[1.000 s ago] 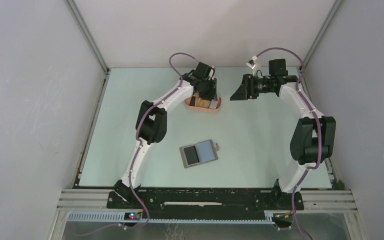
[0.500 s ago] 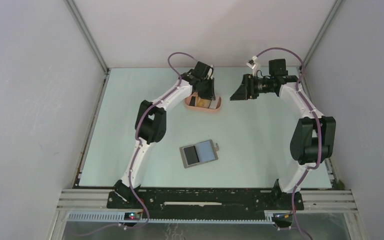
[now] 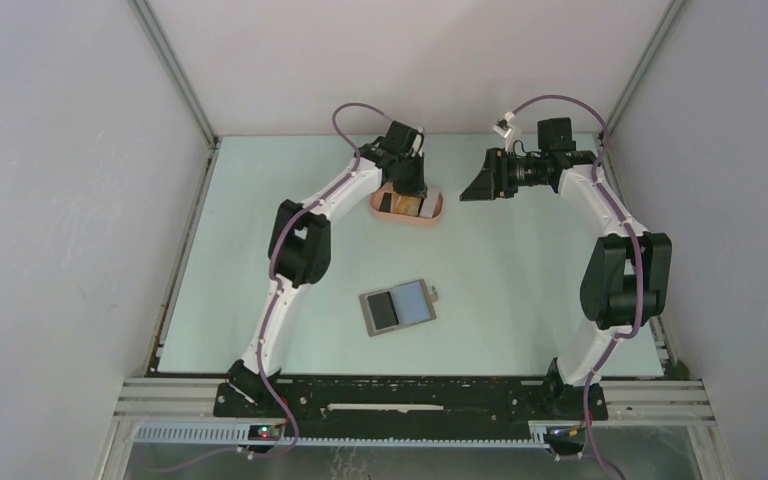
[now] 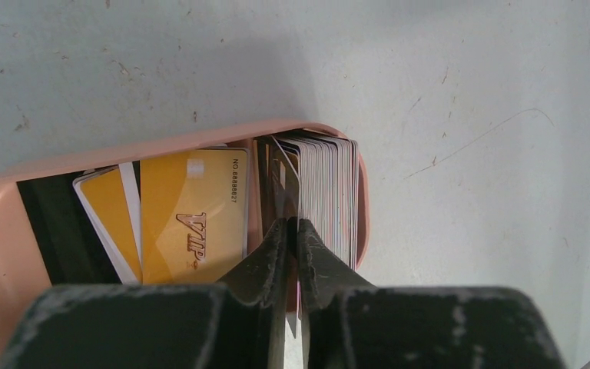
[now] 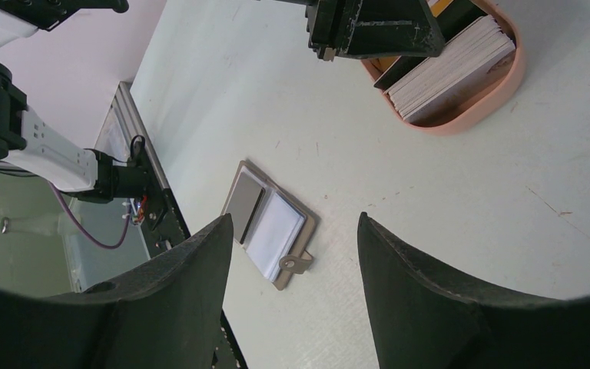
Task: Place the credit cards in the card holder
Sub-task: Pick up the credit card from the storage box.
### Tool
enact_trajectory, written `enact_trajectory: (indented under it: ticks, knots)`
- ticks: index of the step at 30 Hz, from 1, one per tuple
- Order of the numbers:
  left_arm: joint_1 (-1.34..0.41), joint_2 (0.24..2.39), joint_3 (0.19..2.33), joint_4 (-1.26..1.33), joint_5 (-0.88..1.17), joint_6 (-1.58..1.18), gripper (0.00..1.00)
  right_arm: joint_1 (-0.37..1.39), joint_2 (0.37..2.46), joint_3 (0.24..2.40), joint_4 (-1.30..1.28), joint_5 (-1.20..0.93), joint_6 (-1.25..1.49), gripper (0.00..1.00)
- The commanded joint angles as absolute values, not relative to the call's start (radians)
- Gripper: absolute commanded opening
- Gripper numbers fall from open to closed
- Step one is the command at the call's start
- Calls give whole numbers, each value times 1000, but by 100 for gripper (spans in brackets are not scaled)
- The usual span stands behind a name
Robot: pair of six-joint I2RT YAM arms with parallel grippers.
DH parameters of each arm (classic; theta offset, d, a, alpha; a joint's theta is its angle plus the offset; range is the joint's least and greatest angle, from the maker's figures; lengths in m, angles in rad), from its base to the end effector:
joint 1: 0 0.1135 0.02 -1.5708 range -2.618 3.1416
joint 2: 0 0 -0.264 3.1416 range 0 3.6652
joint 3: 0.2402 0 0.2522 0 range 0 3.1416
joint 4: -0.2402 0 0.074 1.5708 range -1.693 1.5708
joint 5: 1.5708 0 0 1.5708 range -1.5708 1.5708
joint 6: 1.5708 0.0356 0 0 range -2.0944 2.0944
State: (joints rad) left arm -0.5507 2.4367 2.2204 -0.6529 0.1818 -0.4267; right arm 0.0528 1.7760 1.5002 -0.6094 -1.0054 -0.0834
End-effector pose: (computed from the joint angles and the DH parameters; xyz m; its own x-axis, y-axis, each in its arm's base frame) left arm 0.4598 -0.2899 0.2073 -0.8467 0.0423 -0.5304 0.2897 0.8728 -0.3928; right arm 0.3826 0.0503 0.2909 -0.7235 -0.0829 -0.6854 -0.6246 0.5016 0.5986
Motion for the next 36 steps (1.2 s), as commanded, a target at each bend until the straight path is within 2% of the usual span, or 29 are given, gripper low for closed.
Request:
enact_trajectory:
  ticks: [1,7,21,30,36]
  knots:
    - [-554,2364,2239,-625,190,-429,10,46,1775,1506,-605,-1032,-81,69]
    - [-546,2343,2213,-613,167,-423,4,45,1778,1505,-604,-1035,-80,69]
    - [-536,2311,2161,-586,142,-408,0,49,1782,1505,-605,-1035,-81,68]
    - [-502,2067,1896,-403,35,-383,0,61,1763,1500,-615,-1004,-120,68]
    - [-500,1901,1749,-312,96,-359,0,93,1712,1469,-615,-996,-188,67]
